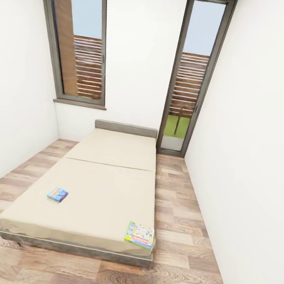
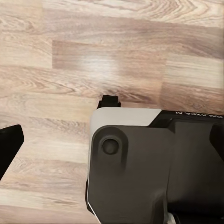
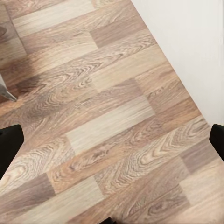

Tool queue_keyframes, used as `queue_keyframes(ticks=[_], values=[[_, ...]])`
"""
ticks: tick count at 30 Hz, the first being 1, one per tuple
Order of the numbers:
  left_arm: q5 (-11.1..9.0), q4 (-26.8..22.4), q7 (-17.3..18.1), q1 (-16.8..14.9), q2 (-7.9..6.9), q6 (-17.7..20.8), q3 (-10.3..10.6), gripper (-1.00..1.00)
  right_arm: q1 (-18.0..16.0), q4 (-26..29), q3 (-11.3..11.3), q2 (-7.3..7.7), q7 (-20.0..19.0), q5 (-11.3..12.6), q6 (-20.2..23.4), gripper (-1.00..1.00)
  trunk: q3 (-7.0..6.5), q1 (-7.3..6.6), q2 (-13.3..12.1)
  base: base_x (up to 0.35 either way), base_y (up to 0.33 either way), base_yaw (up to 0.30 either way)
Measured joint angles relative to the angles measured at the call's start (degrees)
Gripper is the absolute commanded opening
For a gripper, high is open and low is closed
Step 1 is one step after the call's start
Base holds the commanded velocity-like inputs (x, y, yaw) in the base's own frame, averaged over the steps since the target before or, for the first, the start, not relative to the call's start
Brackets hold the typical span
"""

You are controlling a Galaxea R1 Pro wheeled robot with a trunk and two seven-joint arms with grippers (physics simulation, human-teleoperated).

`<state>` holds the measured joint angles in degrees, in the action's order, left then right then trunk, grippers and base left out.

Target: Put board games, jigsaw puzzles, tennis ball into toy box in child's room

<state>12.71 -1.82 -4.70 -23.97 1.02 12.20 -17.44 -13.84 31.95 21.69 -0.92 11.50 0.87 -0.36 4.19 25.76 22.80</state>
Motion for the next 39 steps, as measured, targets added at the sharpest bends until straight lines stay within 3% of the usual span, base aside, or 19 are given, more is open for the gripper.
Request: queue_keyframes(ticks=[39], values=[[-0.7,0.0,0.1,0.0,-0.16,-0.3,-0.2,1.0,0.0,0.1,0.2,0.02,0.0,0.1,0.0,1.0,-0.57,-0.01,0.0,-0.006,-0.005,0.01]])
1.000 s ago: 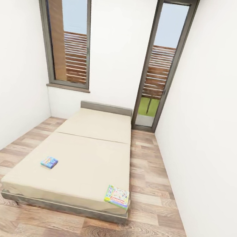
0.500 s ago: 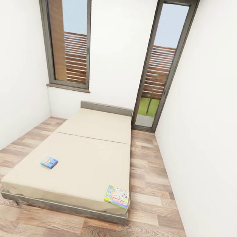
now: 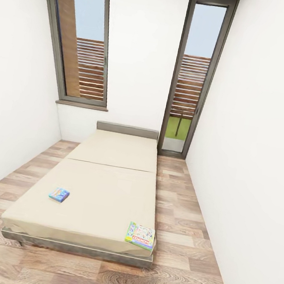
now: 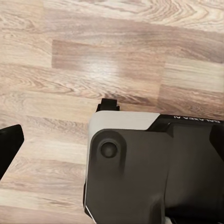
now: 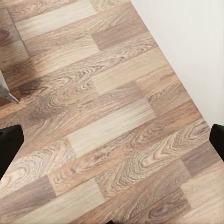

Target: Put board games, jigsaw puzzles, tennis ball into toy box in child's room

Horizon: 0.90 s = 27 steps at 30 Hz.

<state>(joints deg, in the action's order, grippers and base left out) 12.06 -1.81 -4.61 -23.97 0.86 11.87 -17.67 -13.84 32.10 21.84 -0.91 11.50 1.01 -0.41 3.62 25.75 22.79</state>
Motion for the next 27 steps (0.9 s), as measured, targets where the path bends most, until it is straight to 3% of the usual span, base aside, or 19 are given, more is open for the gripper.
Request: queue_keyframes(ticks=[14,21,27], values=[[-0.2,-0.4,-0.2,0.0,-0.24,-0.4,-0.4,1.0,0.0,-0.1,0.2,0.08,0.1,0.2,0.0,1.0,0.0,0.0,0.0,0.0,0.0,0.0],[-0.2,-0.5,-0.2,0.0,-0.49,-5.1,-0.5,1.0,0.0,0.0,0.2,0.08,0.1,0.2,0.1,1.0,0.0,0.0,0.0,0.0,0.0,0.0],[-0.2,-0.6,-0.1,0.0,-0.55,-6.9,-0.4,1.0,0.0,0.0,0.3,0.08,0.1,0.4,-0.1,1.0,0.0,0.0,0.0,0.0,0.0,0.0]])
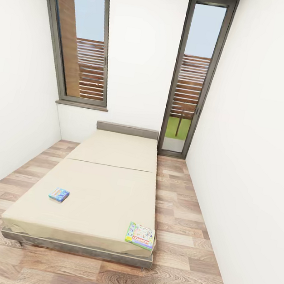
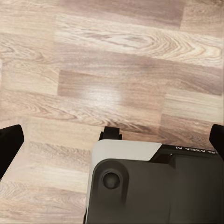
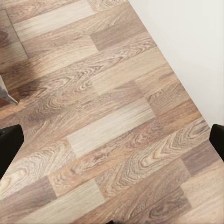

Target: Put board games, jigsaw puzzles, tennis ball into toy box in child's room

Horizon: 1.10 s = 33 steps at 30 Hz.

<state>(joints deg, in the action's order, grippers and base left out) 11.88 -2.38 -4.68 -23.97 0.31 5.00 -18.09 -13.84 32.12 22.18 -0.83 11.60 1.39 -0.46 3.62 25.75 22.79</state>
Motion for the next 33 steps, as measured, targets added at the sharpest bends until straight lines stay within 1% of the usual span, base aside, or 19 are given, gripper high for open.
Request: queue_keyframes(ticks=[10,13,16,19,24,27,28,29,30,33], values=[[0.0,-0.2,0.0,0.0,-0.06,-0.5,-0.1,1.0,0.0,1.4,0.1,-0.14,-0.2,0.3,0.3,1.0,0.0,0.0,0.0,0.0,0.0,0.0],[0.0,-0.3,0.0,0.0,-0.08,-0.6,-0.1,1.0,0.0,3.3,0.2,-0.16,-0.2,0.4,1.1,1.0,0.0,0.0,0.0,0.0,0.0,0.0],[0.0,-0.3,0.0,0.0,-0.11,-1.2,-0.1,1.0,0.0,7.3,0.3,-0.33,-0.3,0.4,3.8,1.0,-0.01,0.0,0.0,0.0,0.0,0.0],[0.0,-0.3,0.0,0.0,-0.13,-2.3,-0.1,1.0,0.1,13.9,0.2,-0.56,-0.4,0.5,9.7,1.0,-0.01,0.0,0.0,0.0,0.0,0.0],[0.1,-0.4,0.1,0.0,-0.14,-3.4,0.0,1.0,0.1,28.2,0.1,-1.21,-0.4,0.6,22.4,1.0,-0.01,0.0,0.0,0.0,0.0,0.0],[0.1,-0.4,0.1,0.0,-0.15,-3.7,0.0,1.0,0.2,36.1,0.1,-1.93,-0.5,0.7,29.4,1.0,-0.01,0.0,0.0,0.0,0.0,0.0],[0.1,-0.4,0.1,0.0,-0.15,-3.8,0.0,1.0,0.4,40.7,0.1,-2.45,-0.5,0.8,33.4,1.0,-0.01,0.0,0.0,0.0,0.0,0.0],[0.1,-0.4,0.1,0.0,-0.15,-3.8,0.0,1.0,0.4,40.9,0.1,-2.47,-0.5,0.9,33.5,1.0,0.0,0.0,0.0,0.0,0.0,0.0],[0.1,-0.4,0.1,0.0,-0.15,-3.9,0.0,1.0,0.5,45.0,0.1,-3.11,-0.7,1.1,37.2,1.0,-0.01,0.0,0.0,0.0,0.0,0.0],[0.0,-0.4,0.1,0.0,-0.18,-3.9,-0.1,1.0,0.7,50.6,0.0,-4.28,-0.8,1.8,42.2,1.0,0.0,0.0,0.0,0.0,0.0,0.0]])
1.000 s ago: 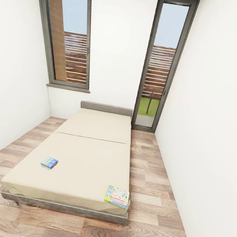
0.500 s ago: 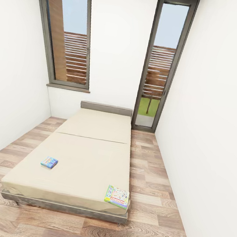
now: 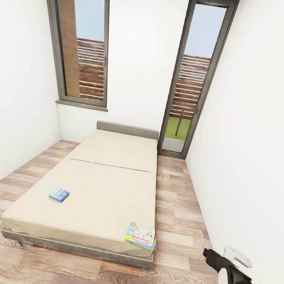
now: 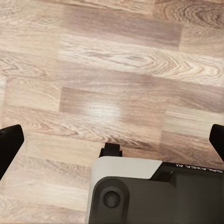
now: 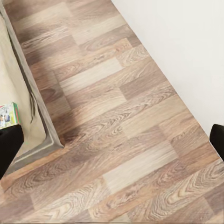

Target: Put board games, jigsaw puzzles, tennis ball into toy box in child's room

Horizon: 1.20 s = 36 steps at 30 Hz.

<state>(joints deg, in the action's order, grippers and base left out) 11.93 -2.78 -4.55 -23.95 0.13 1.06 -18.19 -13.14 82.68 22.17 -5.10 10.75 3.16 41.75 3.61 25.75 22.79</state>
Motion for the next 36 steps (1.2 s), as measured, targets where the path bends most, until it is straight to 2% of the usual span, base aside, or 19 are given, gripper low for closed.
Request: queue_keyframes(ticks=[5,10,16,20,22,24,25,27,28,33,34,36], values=[[-0.2,0.0,-0.1,0.0,-0.07,0.0,-0.1,1.0,0.1,5.0,-0.2,-1.66,-0.7,2.1,6.0,1.0,0.0,0.0,0.0,0.0,0.0,0.0],[-0.3,0.0,0.0,0.0,-0.12,0.0,-0.1,1.0,0.2,6.6,-0.3,-2.26,-3.4,5.1,9.5,1.0,0.0,0.0,0.0,0.0,0.0,0.0],[-0.4,0.0,0.2,0.0,-0.18,-0.1,-0.3,1.0,0.2,7.2,-1.6,-2.16,-9.0,9.2,12.6,1.0,0.0,0.0,0.0,0.0,0.0,0.0],[-0.6,0.0,1.3,-0.2,-0.28,0.0,-1.7,1.0,0.2,7.4,-2.5,-1.82,-15.1,11.9,14.5,1.0,0.0,0.0,0.0,0.0,0.0,0.0],[-0.8,0.0,2.6,-0.4,-0.3,0.2,-2.5,1.0,0.2,7.4,-2.6,-1.74,-17.5,12.3,14.7,1.0,0.0,0.0,0.0,0.0,0.0,0.0],[-1.2,0.0,6.4,-0.7,-0.31,0.9,-3.9,1.0,0.2,7.4,-2.6,-1.67,-20.7,12.4,15.0,1.0,0.0,0.0,0.0,0.0,0.0,0.0],[-1.4,-0.1,10.5,-0.9,-0.39,2.3,-4.6,1.0,0.2,7.4,-2.6,-1.63,-22.1,12.5,15.2,1.0,0.0,0.0,0.0,0.0,0.0,0.0],[-1.5,-0.7,15.7,-1.4,-0.86,4.8,-5.0,1.0,0.2,7.4,-2.6,-1.59,-23.1,12.5,15.5,1.0,0.0,0.0,0.0,0.0,0.0,0.0],[-1.6,-1.8,21.7,-2.1,-1.95,8.1,-5.5,1.0,0.2,7.4,-2.5,-1.56,-23.7,12.6,15.8,1.0,-0.01,0.0,0.0,0.0,0.0,0.0],[-2.1,-7.0,40.3,-4.1,-5.46,16.5,-6.4,1.0,0.2,7.4,-2.4,-1.53,-24.6,12.6,16.2,1.0,-0.01,0.0,0.0,0.0,0.0,0.0],[-2.7,-9.3,47.7,-4.5,-6.3,18.6,-7.3,1.0,0.2,7.3,-2.2,-1.51,-24.7,12.5,16.2,1.0,-0.02,0.0,0.0,0.0,0.0,0.0],[-3.1,-11.5,54.1,-4.7,-6.9,20.0,-8.3,1.0,0.2,7.3,-1.8,-1.48,-24.8,12.5,16.3,1.0,-0.01,0.0,0.0,0.0,0.0,0.0]])
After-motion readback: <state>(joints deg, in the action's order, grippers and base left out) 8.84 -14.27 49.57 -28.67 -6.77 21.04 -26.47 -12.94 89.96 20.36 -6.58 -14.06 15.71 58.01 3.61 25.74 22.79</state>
